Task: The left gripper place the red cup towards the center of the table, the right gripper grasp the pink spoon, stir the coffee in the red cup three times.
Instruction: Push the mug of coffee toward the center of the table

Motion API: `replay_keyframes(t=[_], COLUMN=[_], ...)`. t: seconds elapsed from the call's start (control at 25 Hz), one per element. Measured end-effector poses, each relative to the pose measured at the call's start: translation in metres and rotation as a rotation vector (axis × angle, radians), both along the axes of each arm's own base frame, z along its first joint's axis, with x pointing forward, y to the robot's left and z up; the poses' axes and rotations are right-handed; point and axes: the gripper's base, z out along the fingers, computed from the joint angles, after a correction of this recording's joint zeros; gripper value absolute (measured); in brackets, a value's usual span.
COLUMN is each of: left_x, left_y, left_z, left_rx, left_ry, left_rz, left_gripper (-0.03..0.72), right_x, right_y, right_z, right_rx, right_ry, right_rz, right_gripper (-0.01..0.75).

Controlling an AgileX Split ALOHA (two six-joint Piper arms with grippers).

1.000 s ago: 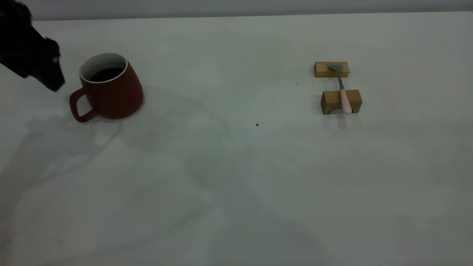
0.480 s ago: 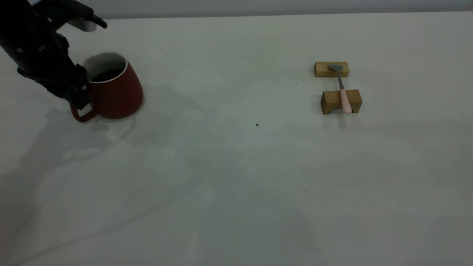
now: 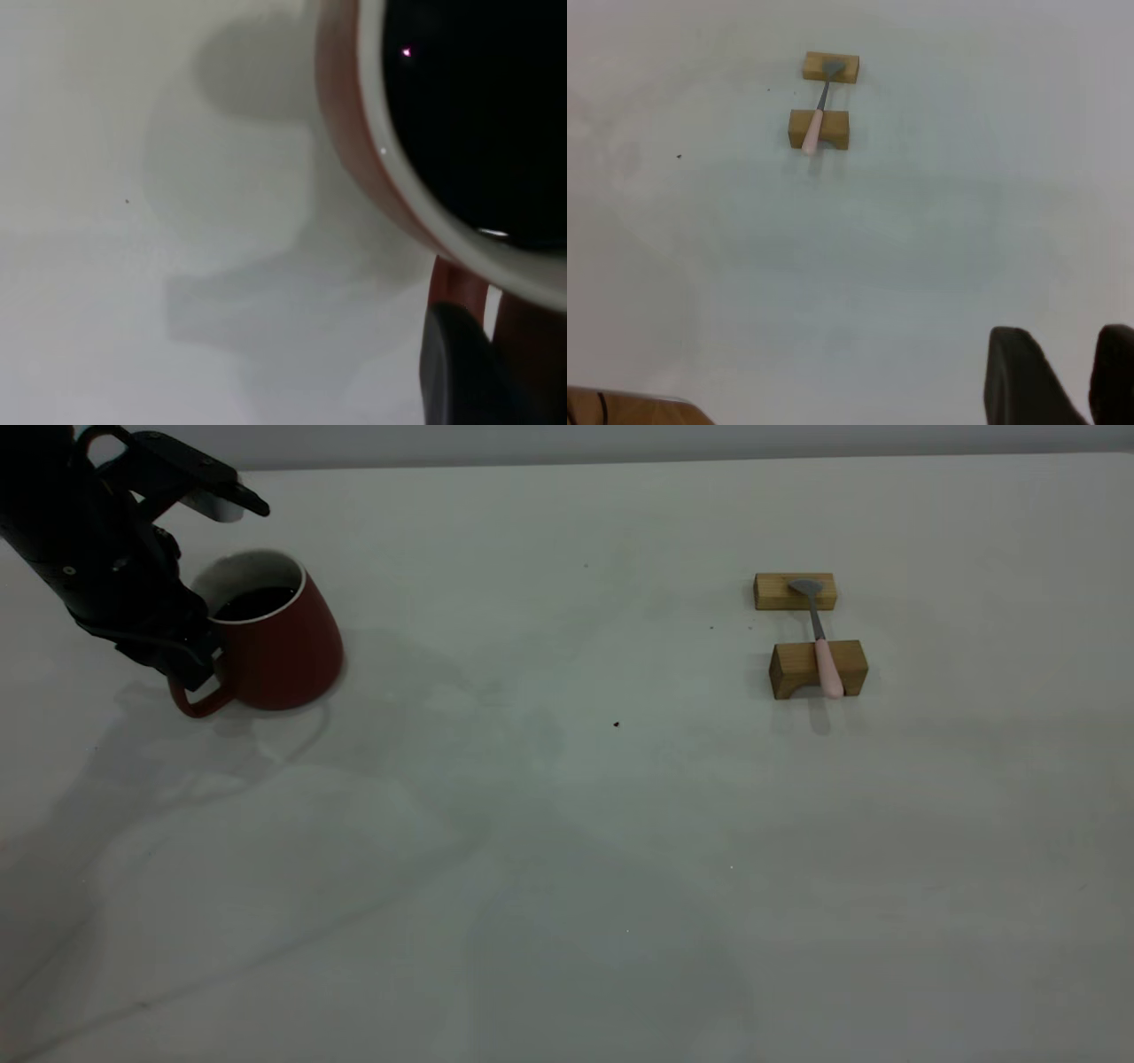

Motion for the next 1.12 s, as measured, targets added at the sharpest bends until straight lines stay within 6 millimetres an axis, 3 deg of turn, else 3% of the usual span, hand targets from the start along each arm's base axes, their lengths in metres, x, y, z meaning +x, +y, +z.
replay_keyframes(t=[0.32, 1.12], left_x=[0.000, -0.007], left_y=[-0.005, -0.084], left_z=[0.000, -0.003], left_rx=[0.001, -0.032], left_ry=[-0.007, -0.047], left_rz=[-0.015, -0.172], left_gripper=[0.212, 0.212], right_x=[0.000, 0.000], right_y=[0.000, 0.000], right_z=[0.000, 0.000], right_rx=[0.000, 0.000], right_ry=[0.000, 0.000], right_rz=[0.000, 0.000], right_gripper=[0.238, 0.238])
